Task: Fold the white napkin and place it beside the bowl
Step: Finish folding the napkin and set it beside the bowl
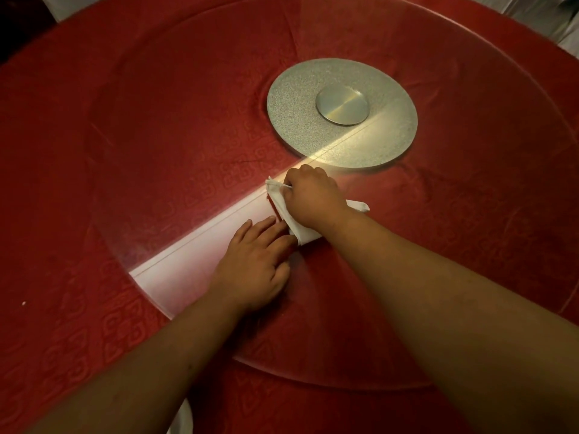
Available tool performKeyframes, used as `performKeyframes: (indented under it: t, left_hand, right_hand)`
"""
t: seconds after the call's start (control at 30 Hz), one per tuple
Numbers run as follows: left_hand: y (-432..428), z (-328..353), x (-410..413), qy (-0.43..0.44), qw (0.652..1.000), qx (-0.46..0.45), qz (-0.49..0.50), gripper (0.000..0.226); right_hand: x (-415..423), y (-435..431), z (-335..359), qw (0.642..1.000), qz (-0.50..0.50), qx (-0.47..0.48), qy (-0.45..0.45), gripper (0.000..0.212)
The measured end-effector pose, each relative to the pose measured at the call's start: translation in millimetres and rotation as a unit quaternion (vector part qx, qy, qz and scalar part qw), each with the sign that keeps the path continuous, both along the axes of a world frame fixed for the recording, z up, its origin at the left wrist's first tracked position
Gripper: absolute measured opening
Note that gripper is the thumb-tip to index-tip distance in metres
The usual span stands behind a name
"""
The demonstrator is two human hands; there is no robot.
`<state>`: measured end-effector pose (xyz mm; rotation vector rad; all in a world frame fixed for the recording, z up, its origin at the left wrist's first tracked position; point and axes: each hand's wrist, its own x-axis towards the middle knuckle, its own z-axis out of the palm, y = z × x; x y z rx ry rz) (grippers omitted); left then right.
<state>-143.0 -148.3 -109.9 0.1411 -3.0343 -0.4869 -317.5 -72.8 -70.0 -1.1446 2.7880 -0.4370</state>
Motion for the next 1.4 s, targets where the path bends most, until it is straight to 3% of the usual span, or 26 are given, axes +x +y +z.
performKeyframes:
  t: [0.23,0.33,0.4,0.47,0.6,0.67,1.0,1.4]
  left_hand:
    - [2.9,2.0,1.1,0.025,0.999,0.032,0.008,0.045]
    - [2.3,2.3,5.6,0.117,0.981,0.087,0.126,0.032]
    - [-2.5,6.5,2.4,0.140,0.964,0.113,0.194,0.036]
    - [-9.3,10.9,-10.0,0.128,0.973,0.095,0.170,0.047]
    - [-31.1,14.2,-41.6,0.044,0.998,0.039,0.039,0.058]
    - [-40.3,9.8,-45.8,-0.001,0.999,0.034,0.021,0.061]
    - [-38.5,-0.7,-44.0,-0.033,0.999,-0.032,0.028,0.070]
    - [-16.4,1.0,-43.7,-0.029,0.998,-0.020,0.056,0.073]
  right_hand:
    - [13.9,1.6,-13.2,0.997,-0.056,-0.016,0.052,0.026]
    - [25.0,6.3,-20.7,0.992,-0.069,-0.063,0.086,0.025]
    - [30.5,7.3,-22.6,0.989,-0.058,-0.094,0.103,0.027]
    - [30.5,5.9,-23.0,0.989,-0.035,-0.105,0.101,0.036]
    - [25.3,4.9,-24.6,0.998,0.001,0.037,0.057,0.063]
    - [23.7,5.1,-22.5,0.997,-0.010,0.054,0.048,0.072]
    - [-4.1,84.0,-31.3,0.988,-0.130,0.083,0.030,0.066]
    - [-2.9,98.8,-33.5,0.986,-0.158,0.033,0.048,0.064]
